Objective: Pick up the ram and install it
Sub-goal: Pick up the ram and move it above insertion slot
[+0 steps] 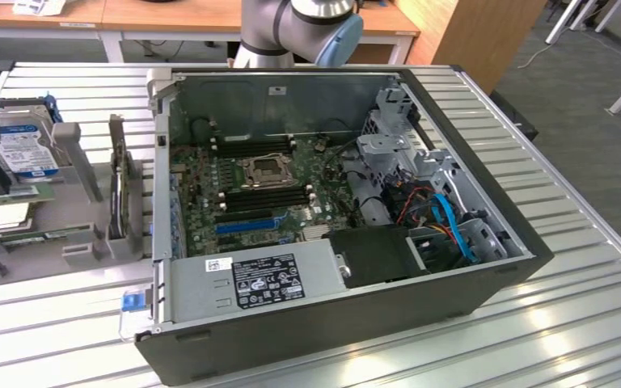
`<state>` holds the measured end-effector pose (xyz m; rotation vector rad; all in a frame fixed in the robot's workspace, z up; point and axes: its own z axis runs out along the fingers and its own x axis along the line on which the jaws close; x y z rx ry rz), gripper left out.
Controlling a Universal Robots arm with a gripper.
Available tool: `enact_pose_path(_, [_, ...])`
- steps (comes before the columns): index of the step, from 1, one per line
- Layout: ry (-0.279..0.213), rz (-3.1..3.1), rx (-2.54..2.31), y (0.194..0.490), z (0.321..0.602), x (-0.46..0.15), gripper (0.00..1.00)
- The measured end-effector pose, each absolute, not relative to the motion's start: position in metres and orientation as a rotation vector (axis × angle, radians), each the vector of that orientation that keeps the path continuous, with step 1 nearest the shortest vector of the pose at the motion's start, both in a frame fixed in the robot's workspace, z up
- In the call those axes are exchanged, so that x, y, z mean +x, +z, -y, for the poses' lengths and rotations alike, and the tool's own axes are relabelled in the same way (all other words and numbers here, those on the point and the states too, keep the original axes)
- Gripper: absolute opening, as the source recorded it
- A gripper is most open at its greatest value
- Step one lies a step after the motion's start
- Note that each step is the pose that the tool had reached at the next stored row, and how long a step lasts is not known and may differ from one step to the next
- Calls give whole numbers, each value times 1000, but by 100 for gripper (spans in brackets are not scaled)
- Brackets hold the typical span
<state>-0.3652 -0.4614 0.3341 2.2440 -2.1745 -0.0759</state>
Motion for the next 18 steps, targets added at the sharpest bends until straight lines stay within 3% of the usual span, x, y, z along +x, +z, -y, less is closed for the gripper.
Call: enact_pose_path(18, [-76,2194,2225,365,461,-365,12])
